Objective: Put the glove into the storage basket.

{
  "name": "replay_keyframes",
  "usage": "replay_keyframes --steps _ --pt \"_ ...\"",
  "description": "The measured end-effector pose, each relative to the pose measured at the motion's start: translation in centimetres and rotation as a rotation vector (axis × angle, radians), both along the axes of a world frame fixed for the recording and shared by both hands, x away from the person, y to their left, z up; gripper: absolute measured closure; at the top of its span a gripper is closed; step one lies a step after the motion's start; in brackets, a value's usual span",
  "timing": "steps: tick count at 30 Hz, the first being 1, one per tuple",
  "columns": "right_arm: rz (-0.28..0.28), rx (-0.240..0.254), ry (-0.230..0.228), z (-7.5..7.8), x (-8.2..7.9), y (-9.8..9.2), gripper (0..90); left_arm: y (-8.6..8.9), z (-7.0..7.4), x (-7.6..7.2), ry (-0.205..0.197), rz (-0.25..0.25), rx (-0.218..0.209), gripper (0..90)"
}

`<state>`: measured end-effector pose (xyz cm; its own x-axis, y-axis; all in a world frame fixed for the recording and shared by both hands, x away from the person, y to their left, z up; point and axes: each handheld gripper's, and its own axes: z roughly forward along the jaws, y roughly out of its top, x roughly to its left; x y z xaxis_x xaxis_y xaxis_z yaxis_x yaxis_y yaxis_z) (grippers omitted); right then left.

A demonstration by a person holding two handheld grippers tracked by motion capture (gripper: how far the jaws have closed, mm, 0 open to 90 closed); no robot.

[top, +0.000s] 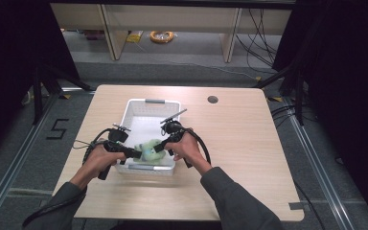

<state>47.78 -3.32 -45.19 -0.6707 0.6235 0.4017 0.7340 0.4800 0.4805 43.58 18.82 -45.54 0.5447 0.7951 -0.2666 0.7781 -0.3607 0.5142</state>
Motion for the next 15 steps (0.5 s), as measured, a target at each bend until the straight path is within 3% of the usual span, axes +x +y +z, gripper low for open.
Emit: replay_keyframes --steps 9,10,13,15 --pt "-0.007 -0.018 0.002 -0.04 -0.16 0.23 71.0 -0.49 0.22 0.05 -0.025 0.013 0.055 62.8" --pt "-0.003 -0.043 -0.026 -0.02 -0.25 0.36 69.0 -0.53 0.25 0.06 -0.026 0.021 0.053 60.5" --pt "-0.01 -0.068 -0.025 0.13 -0.42 0.56 62.2 -0.53 0.45 0.09 -0.035 0.04 0.06 58.3" --pt "-0.003 -0.089 -0.056 0.32 -0.41 0.55 58.0 -0.43 0.7 0.05 -0.047 0.05 0.057 56.4"
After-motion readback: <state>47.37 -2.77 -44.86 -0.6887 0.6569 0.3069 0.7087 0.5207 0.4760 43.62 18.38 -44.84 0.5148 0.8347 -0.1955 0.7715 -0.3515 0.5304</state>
